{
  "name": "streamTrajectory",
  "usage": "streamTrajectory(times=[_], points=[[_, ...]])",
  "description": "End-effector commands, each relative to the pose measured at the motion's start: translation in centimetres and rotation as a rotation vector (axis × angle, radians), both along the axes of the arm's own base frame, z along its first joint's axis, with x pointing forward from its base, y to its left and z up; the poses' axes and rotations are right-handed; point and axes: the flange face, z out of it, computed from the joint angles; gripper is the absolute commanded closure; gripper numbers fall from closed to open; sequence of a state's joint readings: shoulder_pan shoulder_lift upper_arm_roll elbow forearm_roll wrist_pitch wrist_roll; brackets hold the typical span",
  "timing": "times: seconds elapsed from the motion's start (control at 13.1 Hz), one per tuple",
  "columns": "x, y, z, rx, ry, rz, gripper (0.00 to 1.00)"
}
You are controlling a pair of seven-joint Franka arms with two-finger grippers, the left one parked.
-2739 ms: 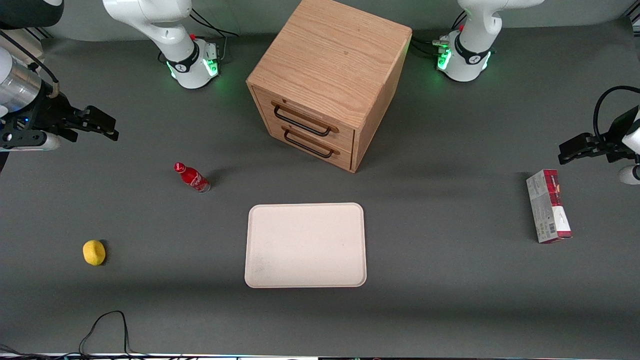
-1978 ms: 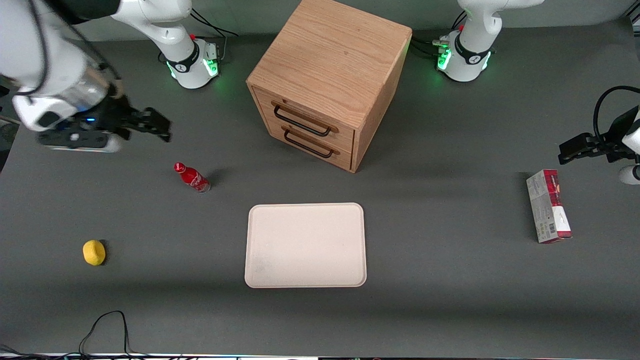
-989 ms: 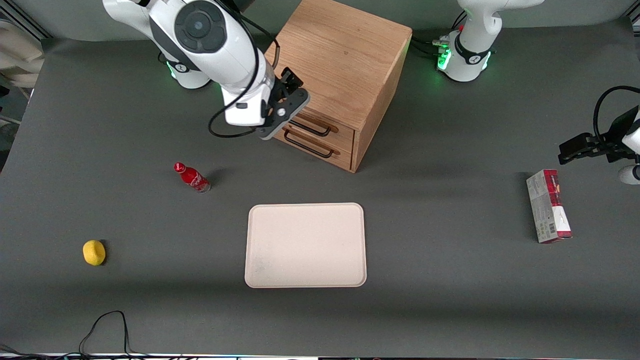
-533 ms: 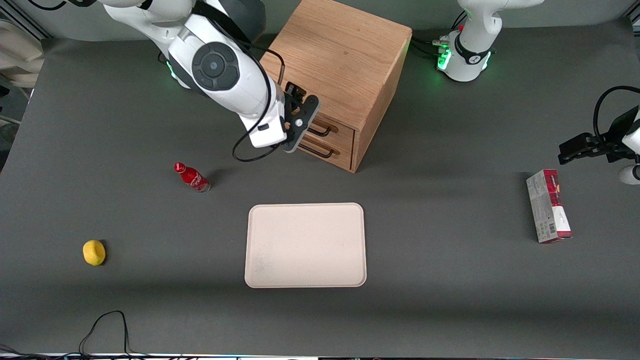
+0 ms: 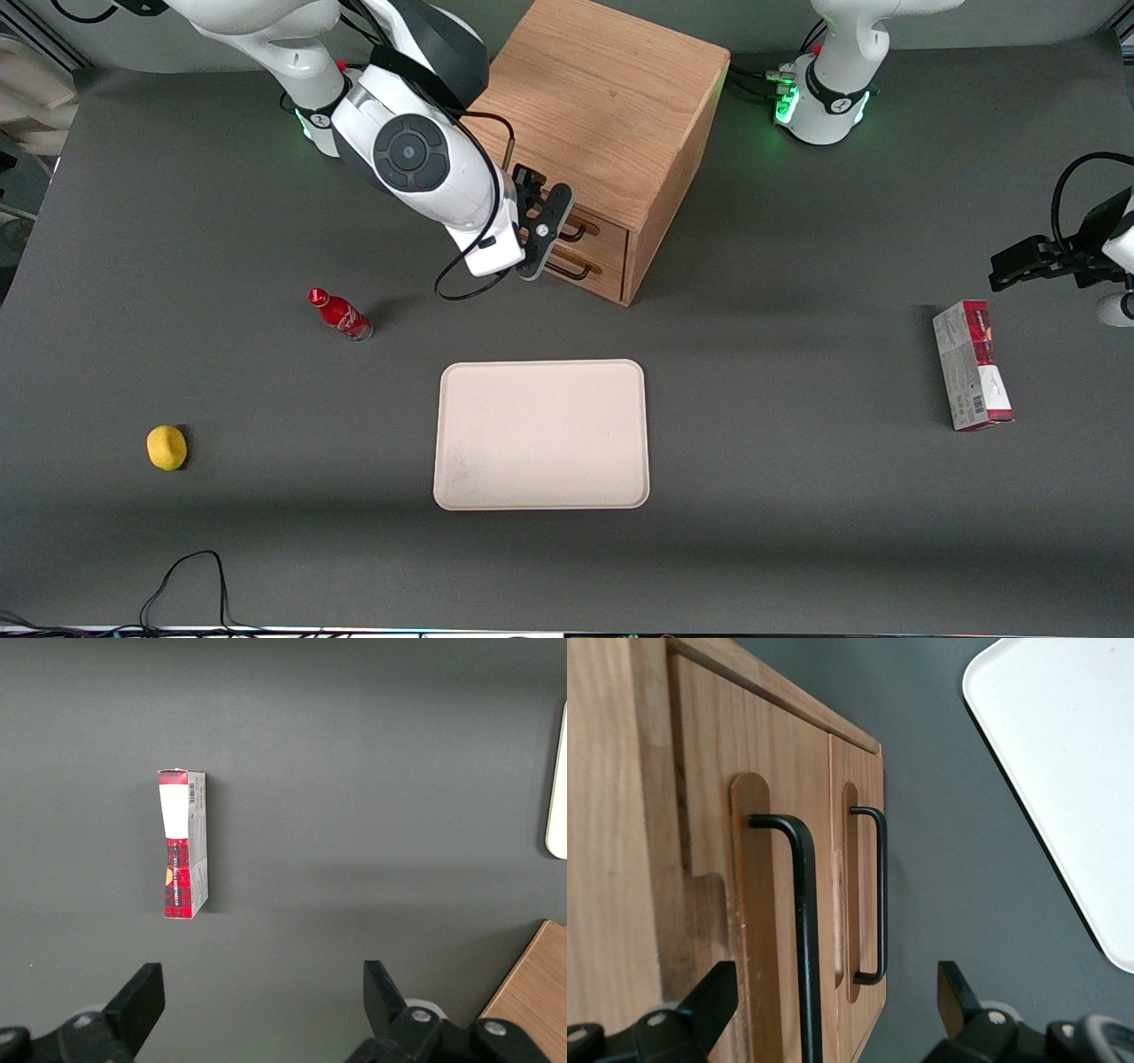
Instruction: Open upper drawer
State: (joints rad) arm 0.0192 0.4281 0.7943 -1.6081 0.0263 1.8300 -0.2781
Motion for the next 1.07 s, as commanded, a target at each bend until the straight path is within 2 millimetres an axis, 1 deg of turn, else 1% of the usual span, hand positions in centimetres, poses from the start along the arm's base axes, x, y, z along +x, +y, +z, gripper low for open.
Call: streamTrajectory(times=[0.0,0.15,0.46,0.84,0.99], points=[[-0.2,-0.2,-0.9,0.001,-0.024,0.034,0.00],[-0.2,-0.6,-1.7,-0.001,-0.021,0.068,0.00],[0.3,-1.3,-2.5,0.001,-0.023,0.104,0.00],[0.1,-1.3,-4.5,0.011,-0.019,0.102,0.00],[0.1,-1.2,-4.5,0.016,-0.023,0.116,0.00]])
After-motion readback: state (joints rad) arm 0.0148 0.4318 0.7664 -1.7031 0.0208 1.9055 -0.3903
